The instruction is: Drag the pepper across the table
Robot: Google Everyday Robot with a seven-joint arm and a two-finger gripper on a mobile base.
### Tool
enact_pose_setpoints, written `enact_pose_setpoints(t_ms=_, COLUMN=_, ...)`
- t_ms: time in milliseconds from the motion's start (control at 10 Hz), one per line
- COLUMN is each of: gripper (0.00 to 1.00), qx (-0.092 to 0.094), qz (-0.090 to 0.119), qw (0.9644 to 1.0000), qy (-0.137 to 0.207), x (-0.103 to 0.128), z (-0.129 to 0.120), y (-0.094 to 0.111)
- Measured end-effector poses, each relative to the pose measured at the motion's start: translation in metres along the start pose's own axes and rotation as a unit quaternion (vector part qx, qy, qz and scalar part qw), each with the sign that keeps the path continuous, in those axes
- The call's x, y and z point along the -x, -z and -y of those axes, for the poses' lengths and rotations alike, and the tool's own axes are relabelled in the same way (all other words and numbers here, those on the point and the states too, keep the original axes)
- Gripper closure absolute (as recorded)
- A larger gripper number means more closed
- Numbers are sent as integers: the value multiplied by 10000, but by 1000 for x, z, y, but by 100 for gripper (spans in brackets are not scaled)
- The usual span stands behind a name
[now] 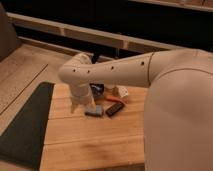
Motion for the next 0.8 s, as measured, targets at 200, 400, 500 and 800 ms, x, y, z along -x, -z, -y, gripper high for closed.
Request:
enact_pose_setpoints(t_ms=200, gripper=35, qx=0, qz=0, qw=10000, qy=0, x=0, z=0, y=0)
enact_pose_setpoints(t_ms=400, gripper=35, qx=-7, qz=23, qw=10000, qy=16, x=1, z=-1, y=1)
enact_pose_setpoints(t_ms=500, gripper=35, qx=-21, qz=74, qw=9999, qy=67, x=4, z=-2, y=2)
enact_pose_setpoints(t_ms=800, gripper=35, qx=202, qz=496, qw=9925, qy=1096, x=27, z=-32, y=8)
